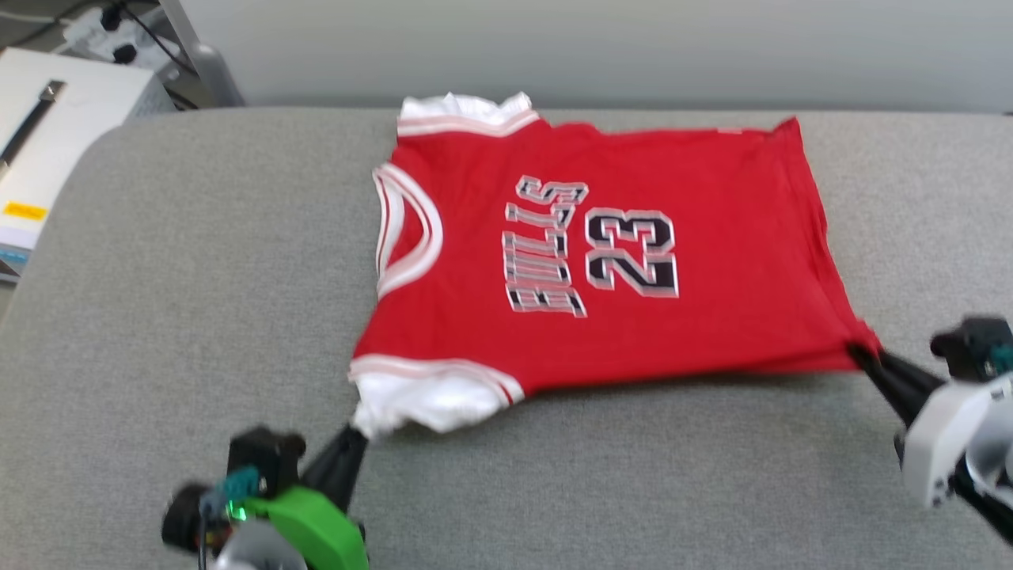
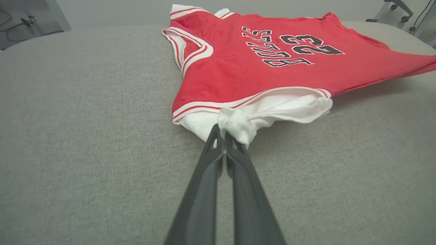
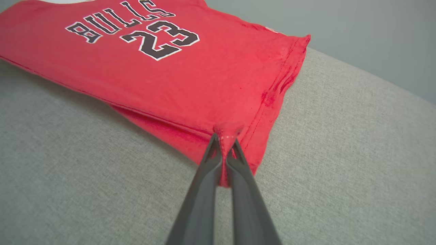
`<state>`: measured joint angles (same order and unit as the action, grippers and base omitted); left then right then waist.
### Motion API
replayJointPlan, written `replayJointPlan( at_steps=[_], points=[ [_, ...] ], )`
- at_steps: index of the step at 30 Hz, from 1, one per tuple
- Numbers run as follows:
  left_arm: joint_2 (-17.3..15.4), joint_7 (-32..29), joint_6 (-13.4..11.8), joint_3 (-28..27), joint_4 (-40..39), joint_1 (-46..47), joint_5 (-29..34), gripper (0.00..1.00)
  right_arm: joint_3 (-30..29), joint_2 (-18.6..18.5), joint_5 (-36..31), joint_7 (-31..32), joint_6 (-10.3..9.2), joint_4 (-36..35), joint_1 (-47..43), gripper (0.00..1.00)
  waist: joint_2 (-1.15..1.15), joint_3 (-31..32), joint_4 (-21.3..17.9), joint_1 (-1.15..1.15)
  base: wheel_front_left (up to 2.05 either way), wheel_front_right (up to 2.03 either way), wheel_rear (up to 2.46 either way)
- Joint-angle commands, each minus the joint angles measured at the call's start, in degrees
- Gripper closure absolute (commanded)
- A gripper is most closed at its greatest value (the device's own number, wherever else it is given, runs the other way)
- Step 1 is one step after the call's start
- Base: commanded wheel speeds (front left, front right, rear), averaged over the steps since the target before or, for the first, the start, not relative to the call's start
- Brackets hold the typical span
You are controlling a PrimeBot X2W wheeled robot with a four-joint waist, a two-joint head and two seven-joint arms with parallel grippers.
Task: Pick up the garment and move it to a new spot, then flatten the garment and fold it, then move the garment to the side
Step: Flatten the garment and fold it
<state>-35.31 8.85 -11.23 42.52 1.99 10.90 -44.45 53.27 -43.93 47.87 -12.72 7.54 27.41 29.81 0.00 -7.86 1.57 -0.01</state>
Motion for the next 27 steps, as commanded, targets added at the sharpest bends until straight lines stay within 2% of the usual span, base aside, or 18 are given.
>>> replayJointPlan(
  at_steps=[1,9,16,20,27],
  points=[
    [-0.2,-0.1,-0.4,0.2,-0.5,-2.4,-1.1,1.0,-0.9,-0.3,0.0,-0.5,-0.05,-0.2,-2.7,1.0,0.0,3.0,0.6,0.01,0.0,0.0,0.0],
    [1.2,-1.9,0.3,4.3,-0.3,-12.4,-5.6,1.0,-8.0,-0.6,0.4,0.1,-0.05,-3.2,-17.2,1.0,0.0,6.0,0.9,0.01,0.0,0.0,0.0],
    [1.4,-3.0,0.7,6.1,0.1,-16.2,-7.4,1.0,-14.8,-0.8,-0.7,3.4,-0.05,-8.4,-27.2,1.0,0.0,6.0,0.8,0.01,0.0,0.0,0.0],
    [1.1,-1.4,0.3,5.1,-0.2,-14.7,-6.2,1.0,-19.4,0.1,-2.1,5.8,-0.05,-11.5,-30.0,1.0,0.0,5.0,0.9,0.01,0.0,0.0,0.0],
    [0.7,-0.8,1.7,2.7,0.0,-5.2,-3.1,1.0,-28.8,2.6,-4.4,9.7,-0.05,-16.9,-29.8,1.0,0.0,2.4,0.7,0.01,0.0,0.0,0.0]
  ],
)
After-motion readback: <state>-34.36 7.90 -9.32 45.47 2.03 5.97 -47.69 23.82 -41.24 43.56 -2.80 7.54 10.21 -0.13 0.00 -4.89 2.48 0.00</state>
